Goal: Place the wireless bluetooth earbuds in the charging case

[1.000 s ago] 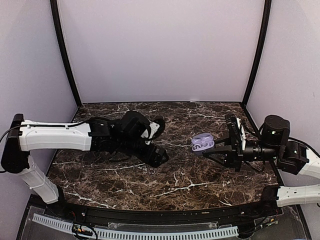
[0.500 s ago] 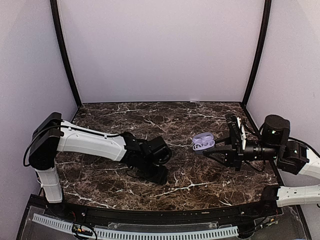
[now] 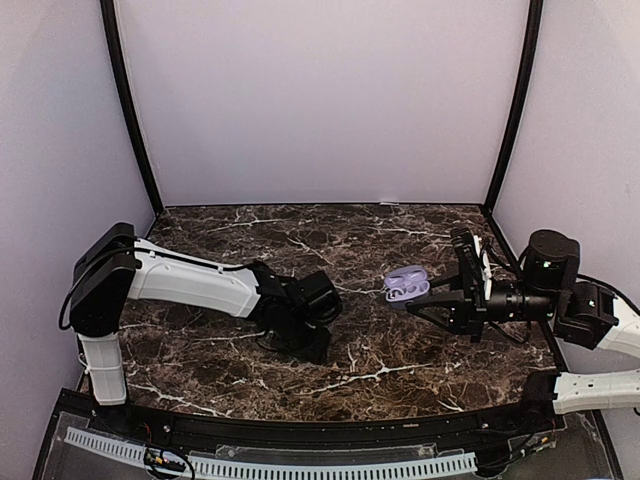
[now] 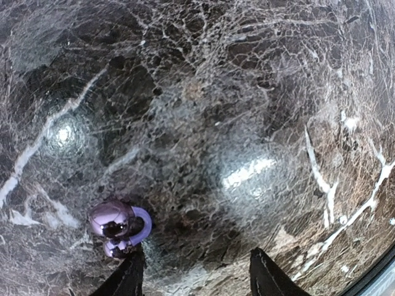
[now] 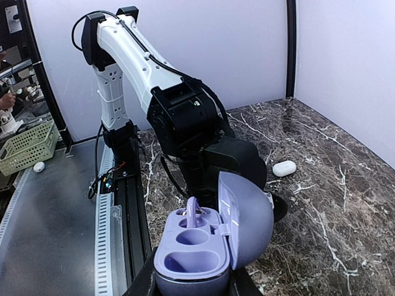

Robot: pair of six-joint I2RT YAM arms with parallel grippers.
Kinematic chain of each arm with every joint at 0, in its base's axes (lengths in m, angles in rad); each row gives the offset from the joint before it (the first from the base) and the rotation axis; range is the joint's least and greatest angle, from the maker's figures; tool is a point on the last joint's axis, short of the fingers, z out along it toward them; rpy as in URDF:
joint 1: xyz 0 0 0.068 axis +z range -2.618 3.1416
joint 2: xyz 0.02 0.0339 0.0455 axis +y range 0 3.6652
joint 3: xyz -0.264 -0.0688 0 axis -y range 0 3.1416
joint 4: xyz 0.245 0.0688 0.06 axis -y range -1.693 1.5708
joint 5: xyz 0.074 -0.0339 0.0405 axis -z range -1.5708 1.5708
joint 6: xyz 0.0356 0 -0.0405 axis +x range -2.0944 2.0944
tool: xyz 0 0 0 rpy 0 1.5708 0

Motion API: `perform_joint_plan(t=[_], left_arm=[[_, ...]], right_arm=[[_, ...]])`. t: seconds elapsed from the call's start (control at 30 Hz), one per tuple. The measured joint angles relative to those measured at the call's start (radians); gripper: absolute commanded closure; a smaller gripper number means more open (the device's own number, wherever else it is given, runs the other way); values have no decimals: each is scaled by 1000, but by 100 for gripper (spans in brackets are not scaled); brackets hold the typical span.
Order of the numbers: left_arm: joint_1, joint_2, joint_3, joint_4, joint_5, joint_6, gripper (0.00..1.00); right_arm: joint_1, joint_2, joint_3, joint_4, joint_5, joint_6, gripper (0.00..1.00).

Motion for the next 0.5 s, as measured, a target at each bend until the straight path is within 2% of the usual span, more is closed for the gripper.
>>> perform_joint_plan(t=[0.33, 0.5], left_arm=[[74, -10, -19, 20, -32, 29, 43], [98, -21, -38, 37, -62, 92, 56]], right_arm=[[0, 0, 0, -13, 0, 0, 100], [0, 0, 0, -13, 0, 0, 100]])
